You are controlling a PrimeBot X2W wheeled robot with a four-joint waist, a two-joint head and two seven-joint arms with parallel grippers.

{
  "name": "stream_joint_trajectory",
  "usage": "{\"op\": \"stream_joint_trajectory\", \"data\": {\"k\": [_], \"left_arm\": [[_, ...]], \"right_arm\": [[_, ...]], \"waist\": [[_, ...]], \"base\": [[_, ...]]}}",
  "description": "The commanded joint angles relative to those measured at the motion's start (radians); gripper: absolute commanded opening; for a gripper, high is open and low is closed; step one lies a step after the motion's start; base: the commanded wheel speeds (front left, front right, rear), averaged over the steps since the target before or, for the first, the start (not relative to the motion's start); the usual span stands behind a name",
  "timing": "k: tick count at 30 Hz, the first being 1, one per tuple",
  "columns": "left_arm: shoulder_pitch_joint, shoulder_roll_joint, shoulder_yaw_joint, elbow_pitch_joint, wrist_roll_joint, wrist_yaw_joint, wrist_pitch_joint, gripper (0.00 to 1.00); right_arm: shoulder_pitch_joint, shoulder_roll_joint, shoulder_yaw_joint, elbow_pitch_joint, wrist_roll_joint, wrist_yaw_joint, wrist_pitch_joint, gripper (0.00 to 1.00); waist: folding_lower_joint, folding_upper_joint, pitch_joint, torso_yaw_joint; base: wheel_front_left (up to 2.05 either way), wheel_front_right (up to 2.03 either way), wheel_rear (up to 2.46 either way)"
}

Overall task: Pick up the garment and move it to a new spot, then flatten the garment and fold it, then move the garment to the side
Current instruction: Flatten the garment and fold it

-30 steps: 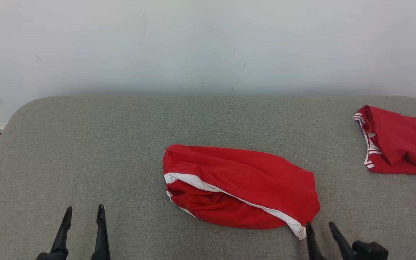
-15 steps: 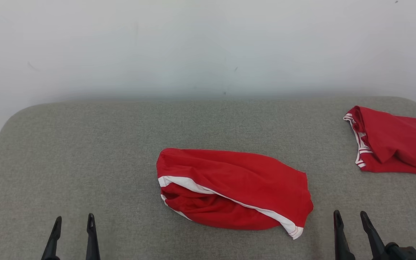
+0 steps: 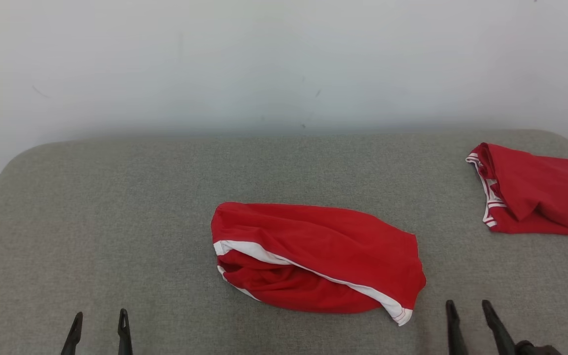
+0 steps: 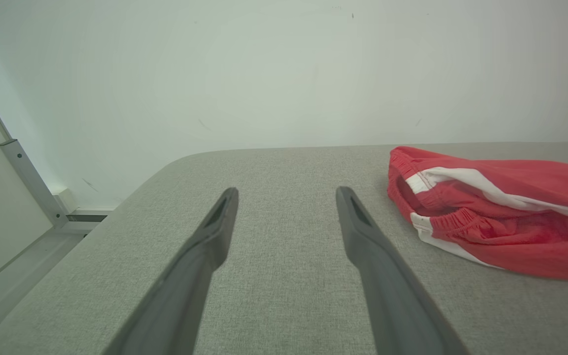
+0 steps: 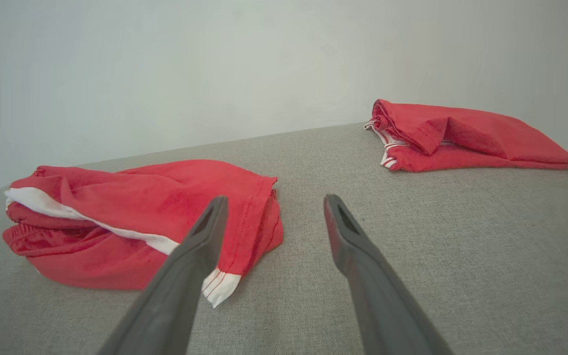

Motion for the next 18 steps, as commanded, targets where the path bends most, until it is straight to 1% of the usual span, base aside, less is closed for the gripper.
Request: {"op": "stream_joint_trajectory", "data": {"k": [1,4,8,18], "left_arm": [[-0.002,-0.001,-0.002,0.002,0.003,0.003,-0.003,1.0],[-0.015,-0.002,-0.007,0.007,0.002,0.002,-0.003,1.0],[-0.034,-0.003,-0.015,0.017,-0.003,-0.006,-0.003,1.0],[-0.059,-0.002,-0.031,0.031,-0.006,-0.015,-0.003,1.0]], "right_arm": [[-0.014,-0.006,0.01,0.006,0.003,-0.003,0.0,1.0],[-0.039,-0.017,0.03,0.04,0.009,-0.003,0.0,1.0],[-0.086,-0.028,0.05,0.119,0.013,-0.003,0.0,1.0],[-0.199,-0.024,0.07,0.401,0.022,-0.003,0.0,1.0]], "waist": [[0.0001,0.0,0.002,0.004],[0.0001,0.0,0.005,0.014],[0.0001,0.0,0.011,0.038],[0.0001,0.0,0.028,0.1]], "base": [[0.0,0.0,0.0],[0.0,0.0,0.0],[0.0,0.0,0.0],[0.0,0.0,0.0]]}}
